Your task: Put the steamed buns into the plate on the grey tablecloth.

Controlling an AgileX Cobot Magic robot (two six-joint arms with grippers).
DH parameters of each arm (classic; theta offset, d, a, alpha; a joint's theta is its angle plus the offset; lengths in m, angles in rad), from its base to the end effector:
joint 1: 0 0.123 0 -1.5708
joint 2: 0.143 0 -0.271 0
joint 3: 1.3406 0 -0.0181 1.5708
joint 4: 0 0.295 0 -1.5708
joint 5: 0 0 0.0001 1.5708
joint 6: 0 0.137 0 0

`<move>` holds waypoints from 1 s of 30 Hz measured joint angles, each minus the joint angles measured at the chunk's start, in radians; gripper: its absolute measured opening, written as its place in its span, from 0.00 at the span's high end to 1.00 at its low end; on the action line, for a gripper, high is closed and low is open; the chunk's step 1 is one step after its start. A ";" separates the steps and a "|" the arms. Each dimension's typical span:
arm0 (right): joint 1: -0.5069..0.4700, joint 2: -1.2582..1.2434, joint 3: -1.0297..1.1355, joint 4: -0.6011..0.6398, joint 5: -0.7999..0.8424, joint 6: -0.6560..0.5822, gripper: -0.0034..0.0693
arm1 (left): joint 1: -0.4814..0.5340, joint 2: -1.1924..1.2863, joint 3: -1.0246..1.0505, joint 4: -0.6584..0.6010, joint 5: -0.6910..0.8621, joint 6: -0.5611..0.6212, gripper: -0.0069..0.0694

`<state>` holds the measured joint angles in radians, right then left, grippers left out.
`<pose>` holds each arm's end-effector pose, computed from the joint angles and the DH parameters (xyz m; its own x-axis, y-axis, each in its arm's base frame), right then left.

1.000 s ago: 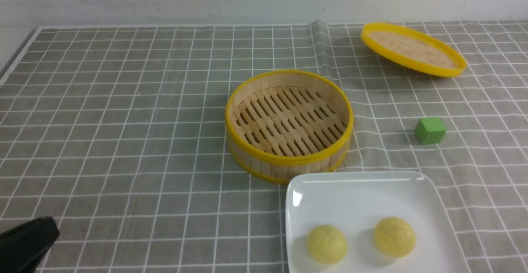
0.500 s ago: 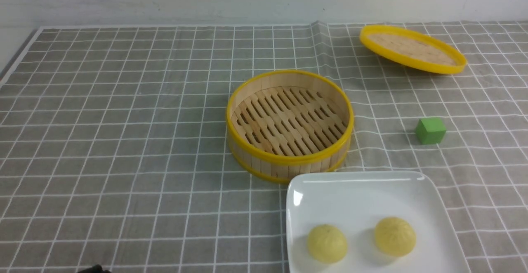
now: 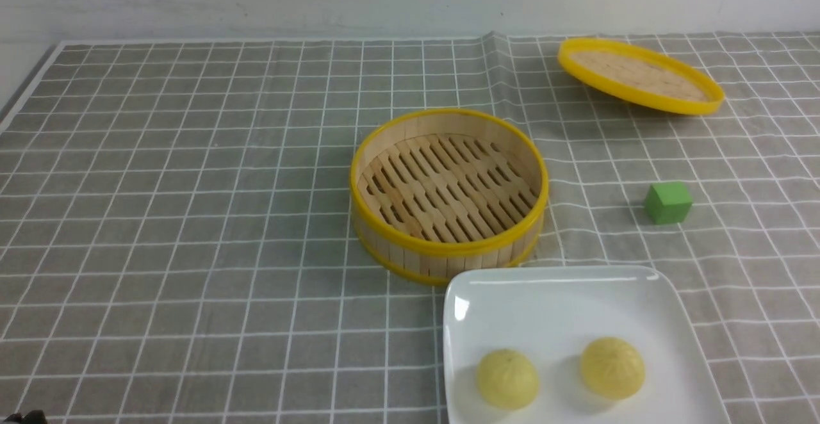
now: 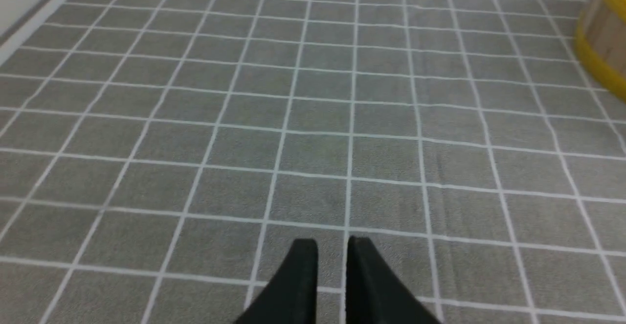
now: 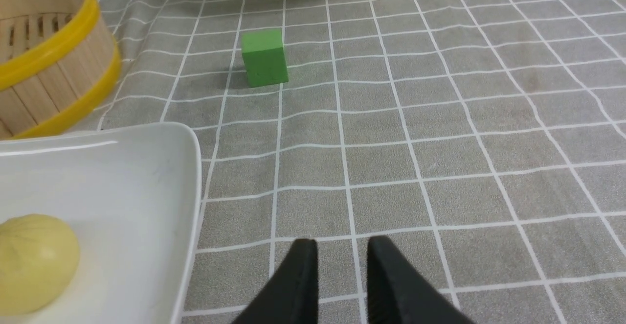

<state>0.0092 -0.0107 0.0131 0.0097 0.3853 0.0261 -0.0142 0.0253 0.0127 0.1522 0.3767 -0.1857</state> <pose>0.1546 0.0019 0.1611 -0.2962 0.0324 -0.9546 -0.0023 0.9994 0.0346 0.1563 0.0054 0.1574 -0.3159 -0.0395 -0.9480 -0.0526 0.9983 -0.0240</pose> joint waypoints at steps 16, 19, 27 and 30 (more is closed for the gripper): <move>0.000 0.000 0.000 0.000 0.000 0.000 0.69 | 0.008 -0.037 0.011 -0.010 0.001 0.031 0.74; 0.000 0.000 0.000 0.000 0.000 0.000 0.68 | 0.008 -0.037 0.011 -0.010 0.001 0.031 0.74; 0.000 0.000 0.000 0.000 0.000 0.000 0.67 | 0.008 -0.037 0.011 -0.010 0.001 0.031 0.73; 0.000 0.000 0.000 0.000 0.000 0.000 0.67 | 0.008 -0.037 0.011 -0.002 0.001 0.031 0.73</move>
<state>0.0092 -0.0107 0.0131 0.0097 0.3853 0.0261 -0.0059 -0.0114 0.0234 0.1503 0.3773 -0.1544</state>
